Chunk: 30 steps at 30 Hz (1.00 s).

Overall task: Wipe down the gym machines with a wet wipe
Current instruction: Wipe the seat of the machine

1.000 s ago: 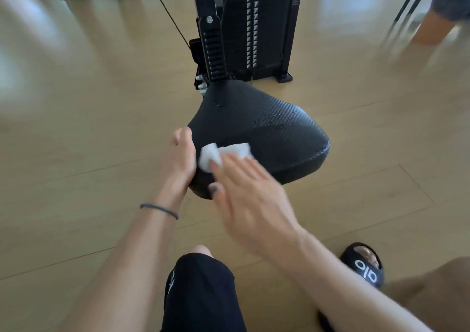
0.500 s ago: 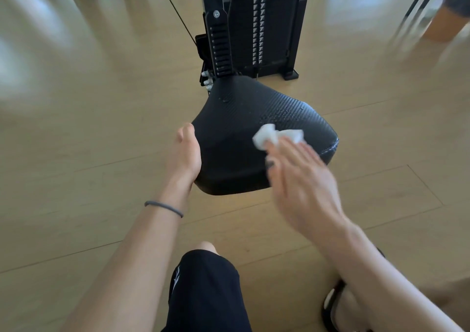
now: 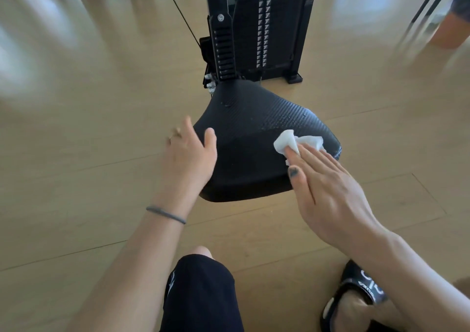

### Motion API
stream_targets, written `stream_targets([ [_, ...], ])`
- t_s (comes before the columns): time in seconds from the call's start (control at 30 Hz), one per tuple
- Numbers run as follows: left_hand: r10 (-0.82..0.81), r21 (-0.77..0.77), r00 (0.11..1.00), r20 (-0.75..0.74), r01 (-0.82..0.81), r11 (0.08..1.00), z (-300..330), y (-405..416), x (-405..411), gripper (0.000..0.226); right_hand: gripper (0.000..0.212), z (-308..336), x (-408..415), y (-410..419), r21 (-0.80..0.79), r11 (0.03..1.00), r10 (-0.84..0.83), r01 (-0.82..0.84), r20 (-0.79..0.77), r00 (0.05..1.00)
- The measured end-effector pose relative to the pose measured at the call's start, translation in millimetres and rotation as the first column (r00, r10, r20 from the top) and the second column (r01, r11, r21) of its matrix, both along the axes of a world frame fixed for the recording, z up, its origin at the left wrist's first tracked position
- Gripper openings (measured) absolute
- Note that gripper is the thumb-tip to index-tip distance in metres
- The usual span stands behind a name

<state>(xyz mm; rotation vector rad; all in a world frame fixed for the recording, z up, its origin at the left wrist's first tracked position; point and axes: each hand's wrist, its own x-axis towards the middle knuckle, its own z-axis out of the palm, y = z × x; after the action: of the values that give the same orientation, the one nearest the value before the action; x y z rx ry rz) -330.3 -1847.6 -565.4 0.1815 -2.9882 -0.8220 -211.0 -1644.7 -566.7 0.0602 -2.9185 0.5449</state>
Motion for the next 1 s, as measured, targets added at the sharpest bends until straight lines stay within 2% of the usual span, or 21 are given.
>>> stream_targets([
  [0.03, -0.055, -0.066, 0.997, -0.062, 0.051, 0.997, 2, 7, 3, 0.063, 0.058, -2, 0, -3, 0.031, 0.999, 0.005, -0.006, 0.02, 1.0],
  [0.1, -0.142, -0.078, 0.989, -0.042, 0.138, 0.987, 3, 28, 7, 0.064, 0.061, 3, -9, -6, 0.052, 0.996, 0.065, -0.066, 0.023, 0.998],
  [0.2, -0.136, -0.217, 0.99, -0.018, 0.129, 0.968, -6, 46, 11, 0.064, 0.055, 8, -54, 10, 0.008, 0.992, 0.125, -0.126, 0.096, 0.987],
  [0.33, -0.141, -0.24, 0.99, -0.023, 0.132, 0.962, -9, 39, 8, 0.062, 0.05, 4, -134, 29, 0.032, 0.998, 0.041, -0.052, 0.292, 0.956],
  [0.4, -0.16, -0.251, 0.987, -0.013, 0.152, 0.956, -9, 37, 8, 0.063, 0.054, 3, -142, 31, 0.058, 0.996, 0.041, -0.064, 0.335, 0.941],
  [0.53, -0.16, -0.289, 0.987, -0.009, 0.151, 0.945, -9, 39, 9, 0.065, 0.06, 12, -68, 16, 0.08, 0.98, 0.165, -0.182, 0.181, 0.969],
  [0.63, -0.15, -0.316, 0.989, -0.004, 0.141, 0.938, -9, 41, 9, 0.064, 0.055, 18, -35, 15, 0.045, 0.965, 0.246, -0.258, 0.177, 0.953],
  [0.73, -0.158, -0.316, 0.987, 0.001, 0.151, 0.937, -10, 39, 9, 0.065, 0.05, 12, -62, 48, -0.031, 0.993, 0.121, -0.117, 0.181, 0.976],
  [0.8, -0.157, -0.312, 0.988, 0.006, 0.151, 0.938, -9, 39, 8, 0.065, 0.048, 9, -80, 64, -0.026, 1.0, -0.001, 0.006, 0.2, 0.98],
  [0.83, -0.155, -0.311, 0.988, 0.009, 0.15, 0.939, -9, 39, 8, 0.065, 0.047, 8, -81, 60, -0.013, 1.0, -0.014, 0.017, 0.176, 0.984],
  [0.93, -0.15, -0.307, 0.989, 0.003, 0.143, 0.941, -9, 40, 8, 0.065, 0.046, -3, -54, 21, 0.088, 0.986, 0.139, -0.144, 0.06, 0.988],
  [1.0, -0.146, -0.306, 0.989, 0.0, 0.139, 0.942, -8, 39, 9, 0.065, 0.048, -2, -35, 9, 0.062, 0.979, 0.192, -0.193, 0.023, 0.981],
])
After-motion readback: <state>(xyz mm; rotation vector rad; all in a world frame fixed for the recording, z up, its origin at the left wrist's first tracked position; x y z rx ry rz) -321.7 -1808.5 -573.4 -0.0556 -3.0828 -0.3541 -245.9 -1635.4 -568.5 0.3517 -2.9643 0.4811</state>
